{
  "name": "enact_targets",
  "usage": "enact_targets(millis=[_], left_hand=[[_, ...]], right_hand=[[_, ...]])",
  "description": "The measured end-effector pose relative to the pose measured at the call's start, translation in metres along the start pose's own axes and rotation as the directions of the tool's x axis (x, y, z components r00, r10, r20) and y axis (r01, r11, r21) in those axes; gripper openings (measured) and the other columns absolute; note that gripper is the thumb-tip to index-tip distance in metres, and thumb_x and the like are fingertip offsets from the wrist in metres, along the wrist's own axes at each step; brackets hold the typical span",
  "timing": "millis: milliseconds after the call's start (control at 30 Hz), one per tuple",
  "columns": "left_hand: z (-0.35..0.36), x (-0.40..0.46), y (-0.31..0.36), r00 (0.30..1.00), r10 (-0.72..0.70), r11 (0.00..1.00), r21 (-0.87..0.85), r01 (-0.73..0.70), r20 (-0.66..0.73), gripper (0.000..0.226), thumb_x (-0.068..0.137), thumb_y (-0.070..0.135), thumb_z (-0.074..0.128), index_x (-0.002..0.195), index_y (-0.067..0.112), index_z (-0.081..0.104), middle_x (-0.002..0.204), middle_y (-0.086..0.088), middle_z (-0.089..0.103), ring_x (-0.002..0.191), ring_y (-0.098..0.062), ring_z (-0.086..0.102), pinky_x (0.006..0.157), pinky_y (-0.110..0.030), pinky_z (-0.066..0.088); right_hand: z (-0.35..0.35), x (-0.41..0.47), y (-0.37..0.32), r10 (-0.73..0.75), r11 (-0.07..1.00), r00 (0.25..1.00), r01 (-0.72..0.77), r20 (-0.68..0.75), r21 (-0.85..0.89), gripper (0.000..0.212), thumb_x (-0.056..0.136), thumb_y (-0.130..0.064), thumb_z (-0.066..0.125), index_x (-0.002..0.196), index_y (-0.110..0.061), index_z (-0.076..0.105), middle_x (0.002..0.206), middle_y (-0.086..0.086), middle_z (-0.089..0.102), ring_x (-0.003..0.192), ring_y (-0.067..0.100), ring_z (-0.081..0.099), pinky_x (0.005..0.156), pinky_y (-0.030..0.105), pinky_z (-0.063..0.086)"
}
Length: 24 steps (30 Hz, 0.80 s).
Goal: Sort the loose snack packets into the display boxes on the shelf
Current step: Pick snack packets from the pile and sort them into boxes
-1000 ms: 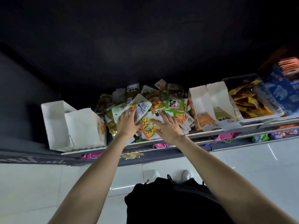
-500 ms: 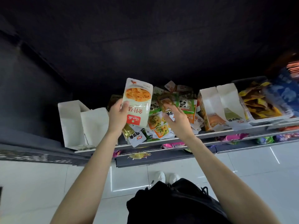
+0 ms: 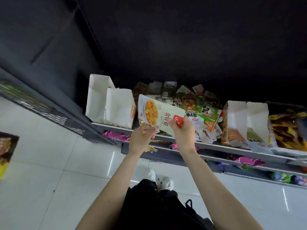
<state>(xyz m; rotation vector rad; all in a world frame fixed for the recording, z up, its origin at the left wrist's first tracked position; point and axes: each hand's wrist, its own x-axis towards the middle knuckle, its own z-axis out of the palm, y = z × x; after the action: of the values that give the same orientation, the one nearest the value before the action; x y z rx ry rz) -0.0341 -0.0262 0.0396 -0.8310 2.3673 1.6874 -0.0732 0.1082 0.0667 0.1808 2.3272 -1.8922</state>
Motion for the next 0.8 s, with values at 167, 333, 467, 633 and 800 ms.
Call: enact_targets(millis=[167,333,467,633,800], left_hand=[[-0.073,0.007,-0.029,0.879,0.394,0.909,0.259,-0.328,-0.269,0.038,0.086,0.026,0.068,0.12,0.015,0.054,0.114,0.002,0.063,0.106,-0.012,0.058,0.088,-0.025,0.047],[-0.131,0.05,-0.012,0.744,0.668,0.61,0.566,-0.555,0.01,0.04,0.084,0.024,0.07,0.121,0.014,0.058,0.114,-0.002,0.064,0.105,-0.02,0.058,0.087,-0.032,0.047],[-0.149,0.085,-0.014,0.674,0.738,0.5,0.681,-0.535,-0.013,0.017,0.08,0.025,0.074,0.086,0.011,0.068,0.068,-0.002,0.069,0.055,-0.023,0.063,0.049,-0.024,0.041],[-0.161,0.109,-0.036,0.724,0.689,0.586,0.597,-0.548,-0.012,0.027,0.084,0.037,0.065,0.089,0.011,0.066,0.074,0.001,0.071,0.065,-0.016,0.068,0.054,-0.024,0.049],[-0.177,0.121,-0.048,0.759,0.651,0.676,0.468,-0.569,-0.018,0.021,0.085,0.022,0.07,0.1,0.009,0.066,0.093,0.004,0.072,0.084,-0.005,0.065,0.074,-0.016,0.048]], right_hand=[[0.025,0.013,-0.011,-0.344,0.802,0.922,0.387,0.178,-0.455,0.026,0.093,-0.025,0.06,0.113,-0.008,0.061,0.064,-0.005,0.057,0.051,0.005,0.05,0.05,0.026,0.046],[0.078,0.034,-0.032,-0.559,0.494,0.703,0.708,0.439,-0.505,0.016,0.09,-0.029,0.054,0.095,-0.019,0.066,0.061,0.003,0.065,0.052,0.027,0.06,0.046,0.038,0.051],[0.119,0.045,-0.041,-0.629,0.337,0.63,0.749,0.455,-0.571,0.01,0.084,-0.016,0.059,0.086,-0.019,0.068,0.053,0.0,0.061,0.042,0.027,0.056,0.04,0.031,0.046],[0.15,0.054,-0.033,-0.504,0.315,0.687,0.71,0.523,-0.63,0.021,0.085,-0.006,0.062,0.099,-0.021,0.067,0.063,0.003,0.066,0.053,0.029,0.062,0.049,0.034,0.05],[0.164,0.051,-0.036,-0.595,0.45,0.716,0.674,0.365,-0.587,0.014,0.087,-0.022,0.06,0.093,-0.015,0.07,0.057,0.003,0.065,0.048,0.027,0.061,0.044,0.032,0.05]])
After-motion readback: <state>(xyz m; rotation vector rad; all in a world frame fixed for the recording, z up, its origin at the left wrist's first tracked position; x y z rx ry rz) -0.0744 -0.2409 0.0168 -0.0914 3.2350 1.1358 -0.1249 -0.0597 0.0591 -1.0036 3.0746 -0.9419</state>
